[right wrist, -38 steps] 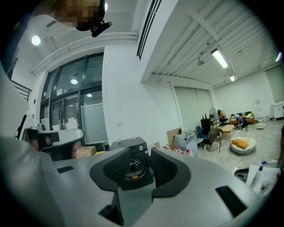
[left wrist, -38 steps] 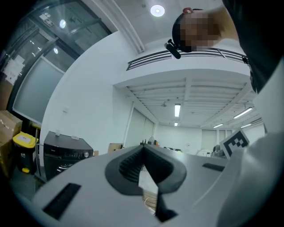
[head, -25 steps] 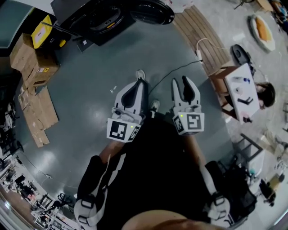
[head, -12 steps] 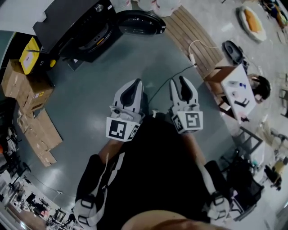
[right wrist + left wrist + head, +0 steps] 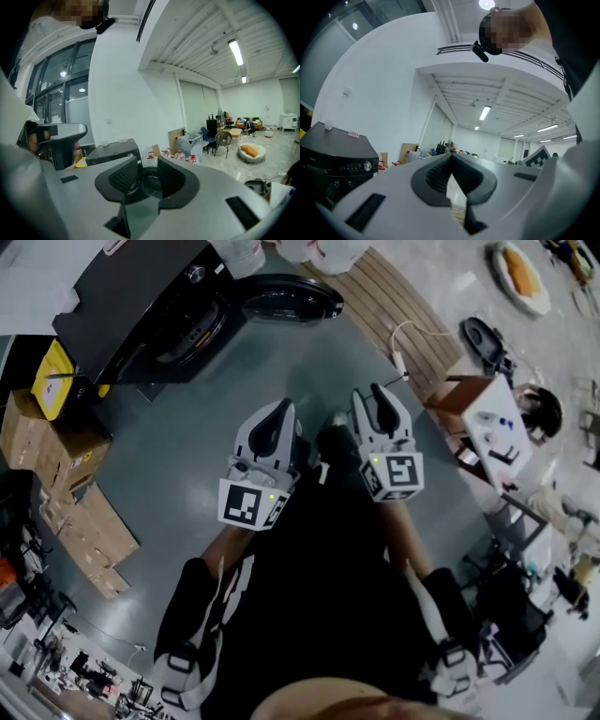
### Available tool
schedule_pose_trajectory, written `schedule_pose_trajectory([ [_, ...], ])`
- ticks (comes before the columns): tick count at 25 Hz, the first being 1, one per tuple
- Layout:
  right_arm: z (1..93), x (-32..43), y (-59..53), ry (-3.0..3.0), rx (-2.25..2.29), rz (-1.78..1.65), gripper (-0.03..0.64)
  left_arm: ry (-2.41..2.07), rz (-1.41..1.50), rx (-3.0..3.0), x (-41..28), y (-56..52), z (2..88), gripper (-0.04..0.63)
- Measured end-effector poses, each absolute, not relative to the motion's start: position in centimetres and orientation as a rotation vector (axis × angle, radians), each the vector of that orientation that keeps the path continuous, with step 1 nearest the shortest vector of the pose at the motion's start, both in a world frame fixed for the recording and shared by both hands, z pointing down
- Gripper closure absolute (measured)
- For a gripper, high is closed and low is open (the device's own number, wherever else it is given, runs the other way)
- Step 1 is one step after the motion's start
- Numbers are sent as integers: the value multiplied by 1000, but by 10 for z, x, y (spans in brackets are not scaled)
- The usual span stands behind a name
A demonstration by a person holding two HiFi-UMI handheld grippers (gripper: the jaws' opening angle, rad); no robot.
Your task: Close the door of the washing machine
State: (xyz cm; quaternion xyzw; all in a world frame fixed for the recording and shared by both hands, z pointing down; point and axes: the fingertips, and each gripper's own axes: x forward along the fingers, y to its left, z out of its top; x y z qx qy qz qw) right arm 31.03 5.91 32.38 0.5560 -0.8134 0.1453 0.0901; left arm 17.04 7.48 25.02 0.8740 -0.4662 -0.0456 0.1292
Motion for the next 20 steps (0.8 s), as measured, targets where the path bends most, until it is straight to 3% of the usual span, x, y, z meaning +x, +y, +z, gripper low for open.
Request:
schedule_pose_trajectory([
  [20,439,376,-194,-2328,1333,576,491,-1511,-19,2419,237,-139,278,589],
])
